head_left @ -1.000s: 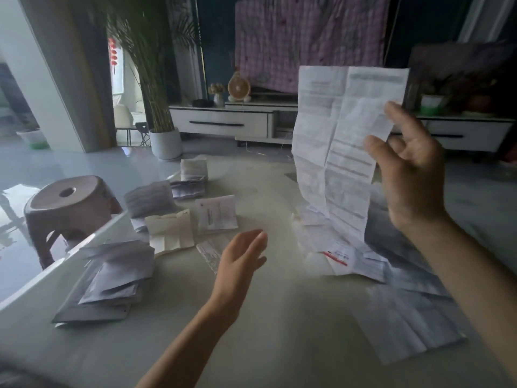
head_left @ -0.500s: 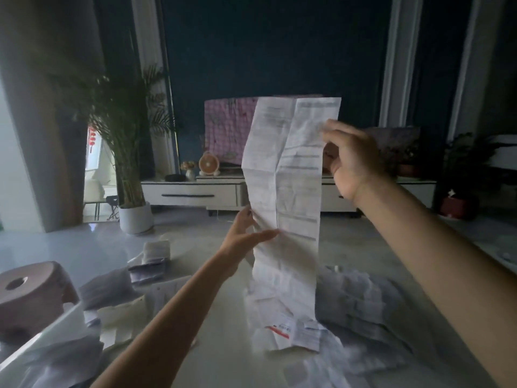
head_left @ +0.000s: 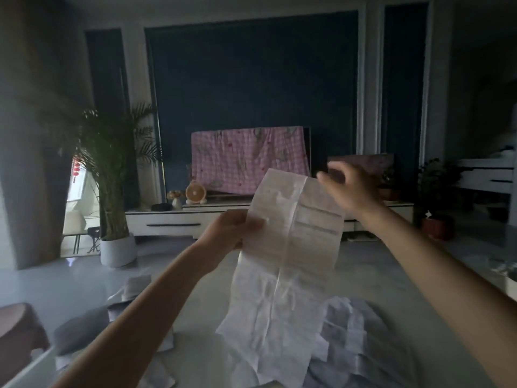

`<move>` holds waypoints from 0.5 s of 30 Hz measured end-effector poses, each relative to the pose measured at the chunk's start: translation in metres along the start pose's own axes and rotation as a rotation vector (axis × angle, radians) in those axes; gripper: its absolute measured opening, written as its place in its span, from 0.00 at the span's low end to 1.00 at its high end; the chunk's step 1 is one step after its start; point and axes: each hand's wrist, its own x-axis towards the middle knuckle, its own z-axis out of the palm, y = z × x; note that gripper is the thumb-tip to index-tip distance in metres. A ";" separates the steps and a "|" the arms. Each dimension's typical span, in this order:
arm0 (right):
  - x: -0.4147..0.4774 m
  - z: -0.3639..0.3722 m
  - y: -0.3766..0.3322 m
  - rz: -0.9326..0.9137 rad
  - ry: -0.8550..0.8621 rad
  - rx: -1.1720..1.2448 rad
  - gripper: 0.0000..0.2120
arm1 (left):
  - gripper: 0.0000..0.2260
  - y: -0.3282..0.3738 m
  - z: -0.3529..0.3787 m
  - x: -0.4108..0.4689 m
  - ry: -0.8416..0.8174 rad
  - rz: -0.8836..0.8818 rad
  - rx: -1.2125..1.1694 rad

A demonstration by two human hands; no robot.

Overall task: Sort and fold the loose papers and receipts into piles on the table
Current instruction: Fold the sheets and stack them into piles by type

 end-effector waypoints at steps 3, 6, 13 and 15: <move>-0.030 -0.013 -0.030 -0.316 -0.239 -0.143 0.33 | 0.06 0.018 0.011 0.007 0.017 0.062 0.038; -0.041 -0.012 -0.037 -0.201 -0.616 -0.177 0.45 | 0.03 0.029 0.024 0.008 0.037 0.125 0.038; -0.025 -0.003 -0.005 -0.179 -0.570 0.041 0.10 | 0.18 0.029 0.026 0.012 0.103 0.102 -0.029; -0.021 -0.011 -0.002 -0.170 -0.603 0.072 0.10 | 0.26 0.032 0.019 0.011 0.056 0.177 0.116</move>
